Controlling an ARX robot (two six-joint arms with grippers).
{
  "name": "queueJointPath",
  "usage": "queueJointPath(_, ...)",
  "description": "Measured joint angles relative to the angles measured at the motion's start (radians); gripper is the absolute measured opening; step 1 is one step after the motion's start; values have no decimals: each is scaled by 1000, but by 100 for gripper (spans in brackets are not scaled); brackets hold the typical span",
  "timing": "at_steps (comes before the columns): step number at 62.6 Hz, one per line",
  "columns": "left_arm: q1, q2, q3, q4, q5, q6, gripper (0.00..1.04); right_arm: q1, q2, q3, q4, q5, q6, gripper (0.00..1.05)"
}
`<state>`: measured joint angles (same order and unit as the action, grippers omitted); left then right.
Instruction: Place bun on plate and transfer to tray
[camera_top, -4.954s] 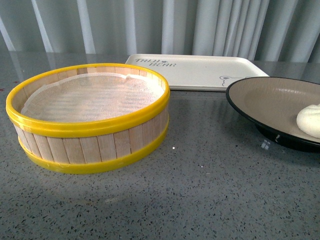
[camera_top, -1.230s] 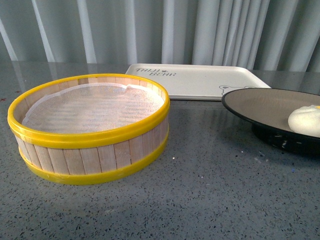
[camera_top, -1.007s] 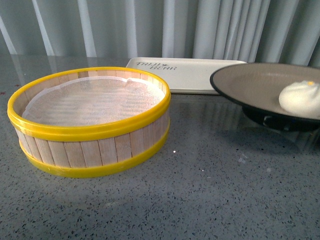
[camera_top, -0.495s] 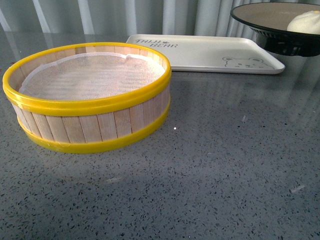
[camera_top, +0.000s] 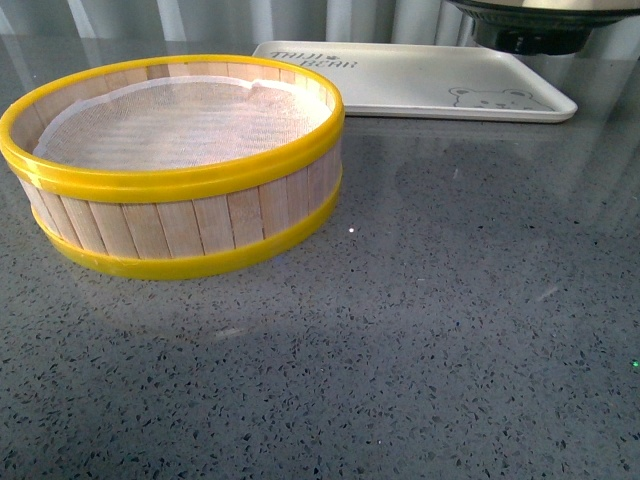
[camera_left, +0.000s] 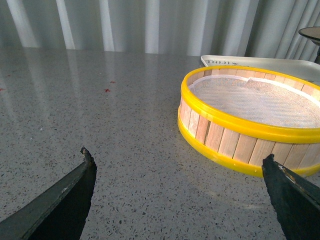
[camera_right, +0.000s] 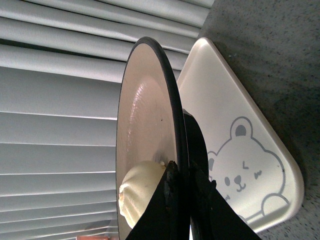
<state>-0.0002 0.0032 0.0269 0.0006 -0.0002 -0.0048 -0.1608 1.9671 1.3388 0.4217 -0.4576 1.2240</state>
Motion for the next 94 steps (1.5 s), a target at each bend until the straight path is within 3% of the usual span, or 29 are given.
queueJointPath(40, 0, 0, 0, 0, 0, 0, 98, 47, 205, 269, -117, 19, -35, 2)
queueJointPath(94, 0, 0, 0, 0, 0, 0, 98, 80, 251, 271, -86, 40, -40, 2)
